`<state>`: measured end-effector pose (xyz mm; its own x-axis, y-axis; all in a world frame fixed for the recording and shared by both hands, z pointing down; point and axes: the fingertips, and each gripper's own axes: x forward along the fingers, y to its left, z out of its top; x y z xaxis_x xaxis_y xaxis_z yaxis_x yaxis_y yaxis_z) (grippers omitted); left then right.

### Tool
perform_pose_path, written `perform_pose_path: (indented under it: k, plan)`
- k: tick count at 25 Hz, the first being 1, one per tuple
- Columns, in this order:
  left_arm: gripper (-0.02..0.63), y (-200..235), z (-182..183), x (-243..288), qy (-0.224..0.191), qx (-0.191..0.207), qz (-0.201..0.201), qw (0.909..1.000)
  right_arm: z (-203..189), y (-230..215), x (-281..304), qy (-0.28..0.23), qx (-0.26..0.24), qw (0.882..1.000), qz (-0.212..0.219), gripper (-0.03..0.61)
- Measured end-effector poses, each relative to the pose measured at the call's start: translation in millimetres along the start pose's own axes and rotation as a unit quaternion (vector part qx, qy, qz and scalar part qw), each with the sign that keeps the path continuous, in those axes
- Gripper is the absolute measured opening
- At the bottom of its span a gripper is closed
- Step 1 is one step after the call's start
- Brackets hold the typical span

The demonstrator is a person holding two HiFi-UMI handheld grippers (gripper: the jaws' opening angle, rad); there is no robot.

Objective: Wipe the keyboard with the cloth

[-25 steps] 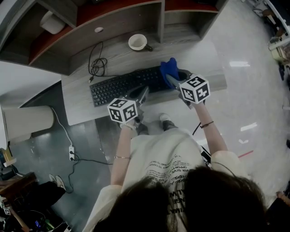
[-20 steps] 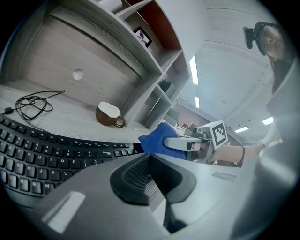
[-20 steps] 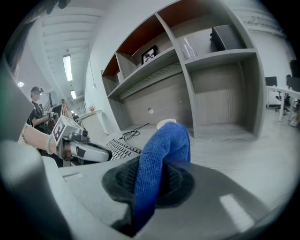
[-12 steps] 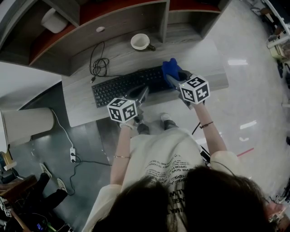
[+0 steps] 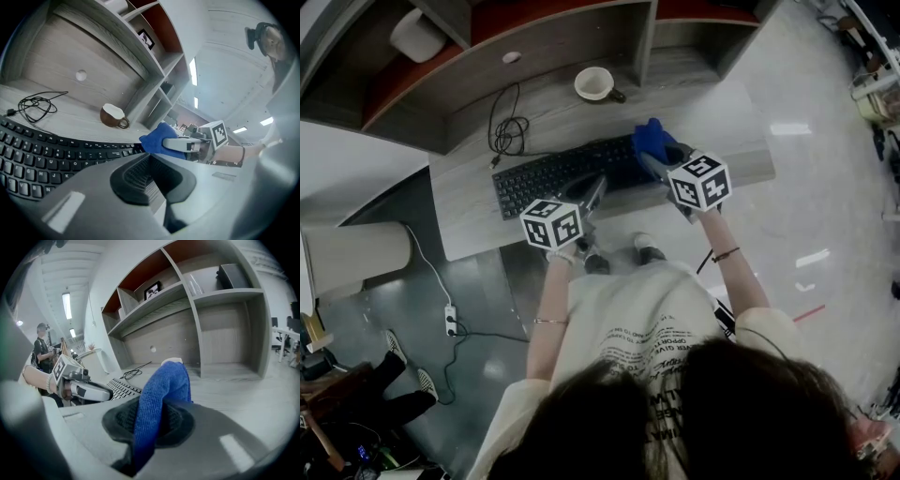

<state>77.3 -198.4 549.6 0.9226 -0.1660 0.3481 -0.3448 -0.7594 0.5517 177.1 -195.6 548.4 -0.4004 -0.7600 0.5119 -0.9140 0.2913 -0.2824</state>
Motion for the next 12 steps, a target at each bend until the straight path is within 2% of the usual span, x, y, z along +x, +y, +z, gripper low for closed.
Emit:
perform_pose_path:
  k: [12]
  plan:
    - [-0.003, 20, 3, -23, -0.011, -0.009, 0.011, 0.9998, 1, 19, 23, 0.004, -0.003, 1.0, 0.011, 0.052]
